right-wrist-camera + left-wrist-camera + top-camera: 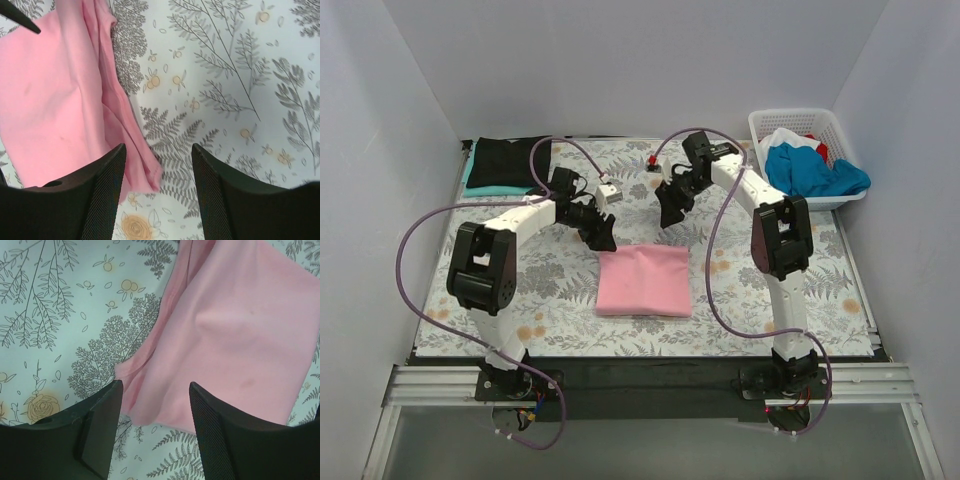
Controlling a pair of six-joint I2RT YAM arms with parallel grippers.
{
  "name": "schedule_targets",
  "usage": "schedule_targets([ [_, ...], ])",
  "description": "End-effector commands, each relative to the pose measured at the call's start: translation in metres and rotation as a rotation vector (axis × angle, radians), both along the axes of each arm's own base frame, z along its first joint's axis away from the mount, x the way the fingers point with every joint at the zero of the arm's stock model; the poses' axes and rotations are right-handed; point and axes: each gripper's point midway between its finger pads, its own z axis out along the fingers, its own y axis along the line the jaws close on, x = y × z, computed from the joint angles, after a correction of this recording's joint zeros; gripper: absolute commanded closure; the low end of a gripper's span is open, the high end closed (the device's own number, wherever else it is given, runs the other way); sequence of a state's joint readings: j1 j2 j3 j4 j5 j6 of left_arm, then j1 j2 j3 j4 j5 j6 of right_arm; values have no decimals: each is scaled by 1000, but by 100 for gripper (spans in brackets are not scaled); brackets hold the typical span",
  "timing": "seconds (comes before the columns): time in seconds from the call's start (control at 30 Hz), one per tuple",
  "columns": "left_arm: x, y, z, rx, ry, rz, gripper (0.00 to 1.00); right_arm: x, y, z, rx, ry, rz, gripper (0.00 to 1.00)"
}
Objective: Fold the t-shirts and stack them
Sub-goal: Fold the tshirt
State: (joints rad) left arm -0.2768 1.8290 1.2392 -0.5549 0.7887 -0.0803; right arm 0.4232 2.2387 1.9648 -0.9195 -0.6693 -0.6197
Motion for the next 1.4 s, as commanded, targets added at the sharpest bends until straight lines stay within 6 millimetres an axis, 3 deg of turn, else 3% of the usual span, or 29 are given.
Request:
schedule_targets([
  [0.0,7,4,5,17,11,-21,45,-5,-18,22,18,-15,2,38],
  [0.1,9,5,-1,26,49,-35,45,-27,-28,13,9,56,47,36],
  [0.13,10,5,-6,33,65,-35,45,-38,-30,11,7,105,61,21],
  [0.17,10,7,-6,40,76,-32,45,-42,-31,10,10,115,72,13],
  [0.3,4,9,-15,52,128,-60,45,-56,-35,8,23,122,116,12],
  [0.47,2,10,-18,54,145,-59,47,-63,-37,1,14,137,134,37],
  [0.53,4,11,-19,59,140,-54,51,-66,-38,-7,-4,144,150,43],
  [0.57,5,11,-19,60,142,-53,53,-67,-38,-10,-9,147,152,51],
  [0.73,15,16,-16,58,132,-37,79,-58,-39,-14,-38,125,146,89],
  [0.8,18,19,-17,64,128,-29,86,-52,-41,-13,-47,109,141,97],
  [0.83,21,21,-17,63,126,-21,94,-45,-41,-13,-59,92,135,99],
  [0.9,28,24,-20,68,116,-3,99,-37,-43,-14,-67,81,121,99],
  [1.0,39,29,-29,83,98,26,100,-25,-43,-21,-87,68,98,99],
  [1.27,66,37,-65,142,68,99,100,10,-48,-73,-186,30,-8,99],
  [1.37,78,43,-74,167,51,126,100,30,-49,-77,-201,-9,-65,99],
])
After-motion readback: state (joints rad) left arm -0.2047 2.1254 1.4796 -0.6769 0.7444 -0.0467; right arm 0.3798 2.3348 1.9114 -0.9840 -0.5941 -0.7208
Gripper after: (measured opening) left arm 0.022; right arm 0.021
